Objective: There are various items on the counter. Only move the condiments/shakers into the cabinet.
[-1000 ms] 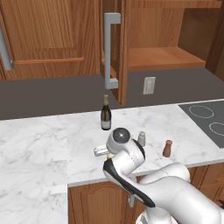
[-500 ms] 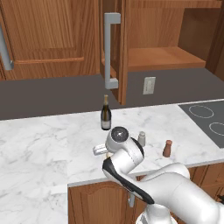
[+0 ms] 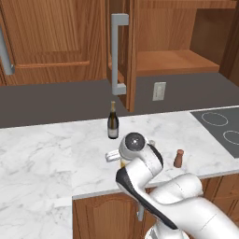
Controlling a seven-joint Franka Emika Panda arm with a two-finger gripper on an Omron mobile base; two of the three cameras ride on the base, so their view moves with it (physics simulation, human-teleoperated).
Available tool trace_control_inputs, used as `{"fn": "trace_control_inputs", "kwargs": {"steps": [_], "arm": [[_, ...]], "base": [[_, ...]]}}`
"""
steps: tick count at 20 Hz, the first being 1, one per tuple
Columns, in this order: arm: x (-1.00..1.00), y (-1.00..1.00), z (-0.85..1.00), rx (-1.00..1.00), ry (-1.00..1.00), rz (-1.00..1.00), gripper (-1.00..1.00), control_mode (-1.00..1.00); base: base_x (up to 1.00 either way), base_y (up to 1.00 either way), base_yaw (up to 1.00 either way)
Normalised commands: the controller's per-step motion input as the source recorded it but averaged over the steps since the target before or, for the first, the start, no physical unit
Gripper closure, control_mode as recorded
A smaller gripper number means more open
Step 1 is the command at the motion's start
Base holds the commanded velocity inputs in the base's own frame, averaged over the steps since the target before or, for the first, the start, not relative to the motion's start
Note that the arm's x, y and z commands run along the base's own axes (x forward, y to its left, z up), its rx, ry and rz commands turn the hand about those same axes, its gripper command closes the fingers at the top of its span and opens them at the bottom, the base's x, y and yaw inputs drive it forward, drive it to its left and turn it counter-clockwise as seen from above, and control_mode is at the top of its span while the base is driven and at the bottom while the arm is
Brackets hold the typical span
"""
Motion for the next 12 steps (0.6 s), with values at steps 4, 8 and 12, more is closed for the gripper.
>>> {"fn": "trace_control_inputs", "kwargs": {"steps": [4, 8, 12], "arm": [[-0.26, -0.66, 0.7, -0.08, -0.05, 0.0, 1.0, -1.0], [-0.1, -0.79, 0.97, -0.02, -0.07, 0.0, 1.0, -1.0], [0.03, -0.5, 1.0, 0.04, -0.09, 0.01, 1.0, -1.0]], "base": [[0.0, 0.0, 0.0], [0.0, 0.0, 0.0], [0.0, 0.0, 0.0]]}}
